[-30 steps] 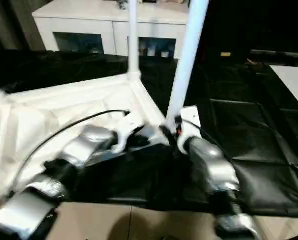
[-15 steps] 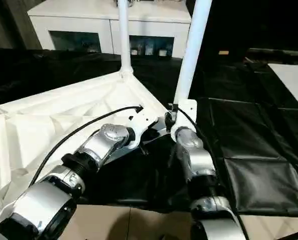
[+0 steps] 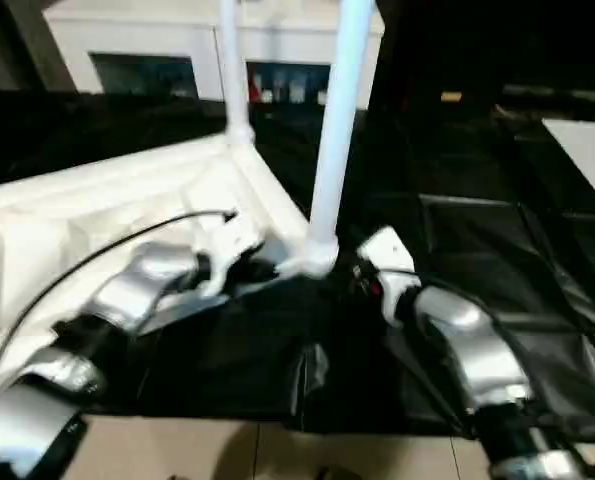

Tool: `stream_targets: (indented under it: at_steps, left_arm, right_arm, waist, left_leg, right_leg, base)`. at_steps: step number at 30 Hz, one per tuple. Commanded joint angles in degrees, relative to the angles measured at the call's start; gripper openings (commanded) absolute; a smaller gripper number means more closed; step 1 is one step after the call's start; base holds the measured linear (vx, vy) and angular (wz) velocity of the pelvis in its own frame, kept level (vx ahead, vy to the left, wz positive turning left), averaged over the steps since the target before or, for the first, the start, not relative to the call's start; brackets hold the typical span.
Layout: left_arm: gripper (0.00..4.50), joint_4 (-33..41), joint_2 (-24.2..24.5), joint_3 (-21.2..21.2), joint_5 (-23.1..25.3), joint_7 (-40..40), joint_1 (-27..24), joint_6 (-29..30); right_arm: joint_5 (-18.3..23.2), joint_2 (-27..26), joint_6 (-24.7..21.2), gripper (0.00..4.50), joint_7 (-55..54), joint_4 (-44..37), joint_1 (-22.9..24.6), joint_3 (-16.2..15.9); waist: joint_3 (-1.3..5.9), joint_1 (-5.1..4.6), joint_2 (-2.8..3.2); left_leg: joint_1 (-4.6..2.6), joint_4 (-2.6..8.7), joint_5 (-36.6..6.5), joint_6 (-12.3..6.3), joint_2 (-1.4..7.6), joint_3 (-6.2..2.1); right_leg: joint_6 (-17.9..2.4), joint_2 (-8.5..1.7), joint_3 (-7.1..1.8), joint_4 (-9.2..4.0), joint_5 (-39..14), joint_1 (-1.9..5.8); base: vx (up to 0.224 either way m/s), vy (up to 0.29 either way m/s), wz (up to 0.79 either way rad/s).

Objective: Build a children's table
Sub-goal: Rotate leg to tighten

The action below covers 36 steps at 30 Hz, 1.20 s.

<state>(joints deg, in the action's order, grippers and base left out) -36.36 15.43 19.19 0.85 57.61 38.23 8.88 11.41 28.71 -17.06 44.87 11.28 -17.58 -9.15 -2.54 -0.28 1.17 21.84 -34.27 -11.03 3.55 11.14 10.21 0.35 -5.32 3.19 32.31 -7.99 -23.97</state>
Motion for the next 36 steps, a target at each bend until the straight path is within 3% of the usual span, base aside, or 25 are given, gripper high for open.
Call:
stream_targets:
  at_steps: [1,4,8,11,16,27,32,36]
  left_arm:
    - [0.0,4.2,0.4,2.5,-1.4,6.0,-0.8,0.7]
    - [0.0,6.1,1.3,3.0,-1.6,7.8,-1.5,1.3]
    - [0.0,7.8,1.8,2.9,-1.7,9.2,-2.1,2.2]
    - [0.0,8.9,2.2,3.0,-2.0,9.6,-2.3,2.7]
    - [0.0,9.1,2.3,2.9,-2.0,9.7,-2.2,3.0]
    - [0.0,9.6,2.4,2.7,-1.5,9.8,-2.5,3.6]
    - [0.0,9.3,2.5,2.6,-1.3,9.6,-2.5,3.4]
    - [0.0,7.7,1.2,2.0,-0.7,6.5,-2.4,3.7]
  right_arm:
    - [0.5,1.1,0.4,3.79,2.8,-1.8,-0.2,-0.4]
    - [-0.5,1.9,0.9,3.79,4.3,-1.2,-0.6,-1.1]
    - [-1.2,1.8,1.9,3.79,4.9,0.0,-1.1,-1.6]
    - [-0.9,1.6,1.6,3.79,6.0,-0.1,-1.0,-2.0]
    - [0.3,0.1,1.3,3.79,6.2,1.0,-1.4,-1.0]
    - [1.4,-1.5,1.2,2.79,7.3,2.5,-1.2,-0.6]
    - [1.7,-1.7,0.9,2.73,7.2,2.6,-1.0,-0.2]
    - [0.2,-5.5,0.5,2.72,-2.4,5.6,-2.0,2.5]
  waist:
    - [3.52,0.31,-0.29]
    - [3.51,0.9,-0.19]
    - [3.55,1.34,-0.49]
    - [3.67,1.36,-0.46]
    - [3.85,1.62,-0.37]
    - [3.81,1.9,-0.45]
    - [3.87,1.89,-0.45]
    - [3.84,1.64,-0.53]
  left_leg:
    - [-1.02,4.4,-14.9,-4.91,1.94,-0.04]
    - [-1.92,4.27,-16.2,-3.66,1.96,0.39]
    - [-1.1,4.37,-14.3,-3.09,1.85,0.52]
    - [-1.16,4.26,-14.2,-3.14,1.8,0.52]
    - [-1.03,3.99,-12.1,-3.95,1.67,0.67]
    - [-1.02,3.96,-12.1,-3.73,1.63,0.65]
    - [-0.97,3.97,-11.9,-3.54,1.62,0.6]
    - [-0.85,4.01,-11.9,-2.96,1.51,0.59]
  right_leg:
    - [-16.1,-2.2,-1.58,-2.9,-13.9,3.32]
    - [-15.8,-1.92,-1.82,-3.13,-14.5,2.49]
    - [-14.1,-2.02,-2.07,-2.68,-15.2,2.98]
    - [-13.4,-2.04,-2.14,-2.72,-15.7,2.87]
    - [-14.1,-1.97,-2.15,-2.48,-12.9,2.91]
    - [-13.8,-1.92,-2.1,-2.45,-14.0,2.96]
    - [-13.7,-1.88,-2.08,-2.37,-13.8,3.01]
    - [-13.3,-1.9,-2.03,-2.47,-14.9,2.98]
  base:
    - [0.0,0.0,0.0]
    - [0.0,0.0,0.0]
    - [0.0,0.0,0.0]
    - [0.0,0.0,0.0]
    - [0.0,0.0,0.0]
    - [0.0,0.0,0.0]
    - [0.0,0.0,0.0]
    - [0.0,0.0,0.0]
